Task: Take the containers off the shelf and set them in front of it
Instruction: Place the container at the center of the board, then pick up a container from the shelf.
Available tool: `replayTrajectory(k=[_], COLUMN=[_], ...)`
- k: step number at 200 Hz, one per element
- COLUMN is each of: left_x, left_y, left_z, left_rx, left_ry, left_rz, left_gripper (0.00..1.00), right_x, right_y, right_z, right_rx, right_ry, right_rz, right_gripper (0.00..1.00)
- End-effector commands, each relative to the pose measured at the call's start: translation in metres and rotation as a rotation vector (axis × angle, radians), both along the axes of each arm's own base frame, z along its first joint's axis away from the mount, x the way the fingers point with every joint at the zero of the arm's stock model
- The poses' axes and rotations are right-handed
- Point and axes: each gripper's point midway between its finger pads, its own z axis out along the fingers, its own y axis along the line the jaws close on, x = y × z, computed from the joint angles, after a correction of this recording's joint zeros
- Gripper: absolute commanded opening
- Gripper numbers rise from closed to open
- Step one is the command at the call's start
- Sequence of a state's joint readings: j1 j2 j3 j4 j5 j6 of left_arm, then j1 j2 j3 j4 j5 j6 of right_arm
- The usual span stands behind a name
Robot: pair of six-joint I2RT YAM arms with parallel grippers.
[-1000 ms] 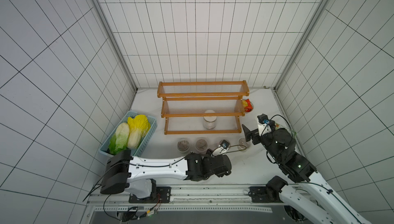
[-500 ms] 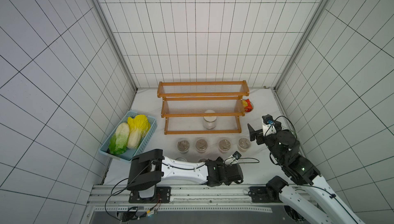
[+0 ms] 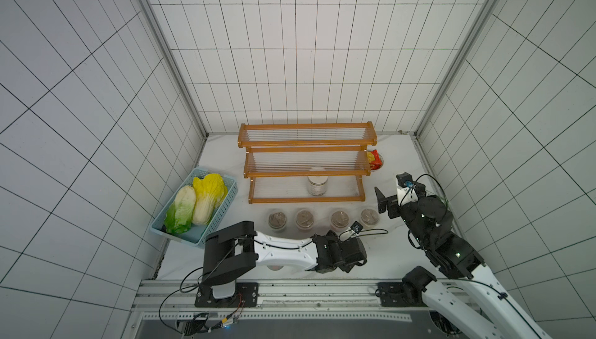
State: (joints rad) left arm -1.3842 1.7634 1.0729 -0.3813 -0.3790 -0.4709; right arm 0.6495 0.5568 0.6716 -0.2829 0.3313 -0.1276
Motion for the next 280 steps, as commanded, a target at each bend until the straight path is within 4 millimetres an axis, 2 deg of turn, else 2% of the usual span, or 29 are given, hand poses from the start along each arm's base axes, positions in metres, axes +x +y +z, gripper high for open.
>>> replayTrajectory(k=[1, 58, 87, 107, 134, 148, 166, 184, 209, 224, 235, 256, 280], left_x=[0.006, 0.012, 0.008, 0.001, 0.0, 0.005, 0.021, 0.047, 0.075, 0.088, 0.096, 0.107, 0.116], left_y=[-0.003, -0.008, -0.001, 0.02, 0.065, 0.088, 0.118, 0.15, 0.185, 0.197, 0.204, 0.213, 0.22], left_z=[0.01, 0.056, 0.076, 0.086, 0.104, 0.112, 0.116, 0.122, 0.131, 0.134, 0.136, 0.139, 0.142], left_rx=[-0.027, -0.118, -0.145, -0.13, -0.131, -0.148, -0.179, -0.222, -0.233, -0.243, -0.248, -0.246, -0.251], left_ry=[-0.019, -0.036, -0.022, 0.002, 0.014, 0.015, 0.018, 0.027, -0.006, -0.007, -0.007, -0.019, -0.018], left_rz=[-0.002, -0.013, -0.02, -0.016, 0.035, 0.066, 0.12, 0.212, 0.296, 0.331, 0.35, 0.374, 0.397], left_gripper=[0.88, 0.95, 0.98, 0.98, 0.98, 0.98, 0.98, 0.98, 0.98, 0.98, 0.98, 0.98, 0.98], right_x=[-0.001, -0.002, -0.003, -0.004, -0.005, -0.006, -0.009, -0.005, 0.0, 0.003, 0.009, 0.027, 0.051], right_y=[0.0, 0.004, 0.007, 0.008, 0.015, 0.028, 0.058, 0.087, 0.127, 0.152, 0.169, 0.188, 0.202], right_z=[0.015, 0.017, 0.02, 0.021, 0.014, 0.007, -0.004, -0.016, -0.036, -0.044, -0.058, -0.073, -0.094], right_rx=[0.037, 0.052, 0.058, 0.067, 0.093, 0.118, 0.169, 0.238, 0.235, 0.241, 0.237, 0.256, 0.237], right_ry=[-0.018, -0.017, -0.019, -0.019, -0.001, 0.028, 0.084, 0.146, 0.165, 0.176, 0.198, 0.204, 0.203], right_rz=[0.007, 0.029, 0.048, 0.056, 0.085, 0.143, 0.279, 0.366, 0.43, 0.469, 0.475, 0.467, 0.419], right_gripper=[0.99, 0.99, 0.99, 0.99, 0.99, 0.99, 0.99, 0.99, 0.99, 0.99, 0.99, 0.99, 0.99])
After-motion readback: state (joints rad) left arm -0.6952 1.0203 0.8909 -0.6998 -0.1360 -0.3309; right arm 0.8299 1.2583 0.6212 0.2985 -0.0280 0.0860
